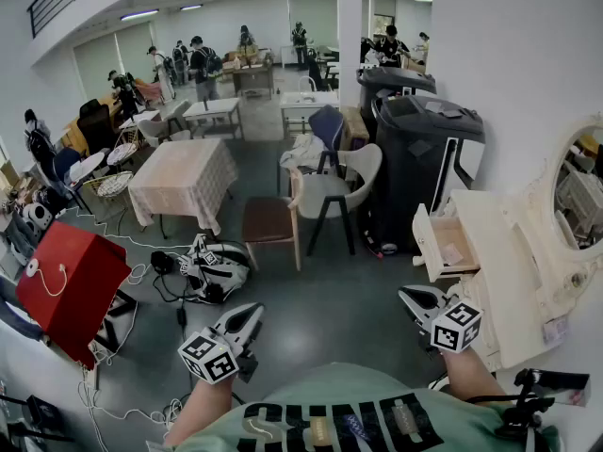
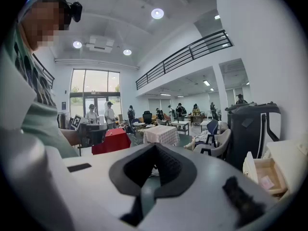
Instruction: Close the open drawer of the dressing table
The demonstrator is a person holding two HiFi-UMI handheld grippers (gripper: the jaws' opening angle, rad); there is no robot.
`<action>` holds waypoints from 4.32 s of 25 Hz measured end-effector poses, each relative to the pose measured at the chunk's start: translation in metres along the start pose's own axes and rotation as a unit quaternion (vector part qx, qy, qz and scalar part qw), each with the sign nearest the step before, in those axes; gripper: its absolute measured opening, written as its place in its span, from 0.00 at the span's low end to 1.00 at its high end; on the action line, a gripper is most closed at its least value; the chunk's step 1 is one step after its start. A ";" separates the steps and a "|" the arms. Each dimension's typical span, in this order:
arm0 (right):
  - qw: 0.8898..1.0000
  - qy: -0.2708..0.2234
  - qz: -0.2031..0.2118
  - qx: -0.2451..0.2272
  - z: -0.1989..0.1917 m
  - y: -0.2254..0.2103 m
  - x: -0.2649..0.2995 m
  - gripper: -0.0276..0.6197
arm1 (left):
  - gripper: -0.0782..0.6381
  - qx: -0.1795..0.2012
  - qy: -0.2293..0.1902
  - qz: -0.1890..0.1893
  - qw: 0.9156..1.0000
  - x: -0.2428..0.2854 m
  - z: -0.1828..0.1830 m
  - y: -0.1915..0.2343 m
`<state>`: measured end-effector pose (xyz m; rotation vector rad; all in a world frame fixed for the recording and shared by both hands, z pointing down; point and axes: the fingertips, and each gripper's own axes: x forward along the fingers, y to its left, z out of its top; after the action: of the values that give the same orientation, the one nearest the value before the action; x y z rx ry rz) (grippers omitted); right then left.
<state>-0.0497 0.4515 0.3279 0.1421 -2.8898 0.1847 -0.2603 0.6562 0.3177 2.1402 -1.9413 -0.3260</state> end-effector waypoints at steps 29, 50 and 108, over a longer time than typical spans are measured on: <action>1.000 0.004 -0.013 0.018 -0.018 -0.042 -0.019 0.06 | 0.12 0.003 0.022 -0.026 0.999 0.051 -0.004 -0.024; 0.999 0.014 0.015 0.029 -0.051 -0.155 -0.100 0.06 | 0.12 -0.007 0.044 -0.017 0.999 0.169 -0.044 -0.117; 0.988 0.028 -0.115 0.096 -0.044 -0.460 0.011 0.06 | 0.12 -0.023 0.179 -0.204 0.962 0.555 -0.049 0.010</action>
<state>0.0015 0.0026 0.4253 0.4927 -2.7658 0.4167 -0.2004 0.1039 0.3630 2.3612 -1.2825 -0.0427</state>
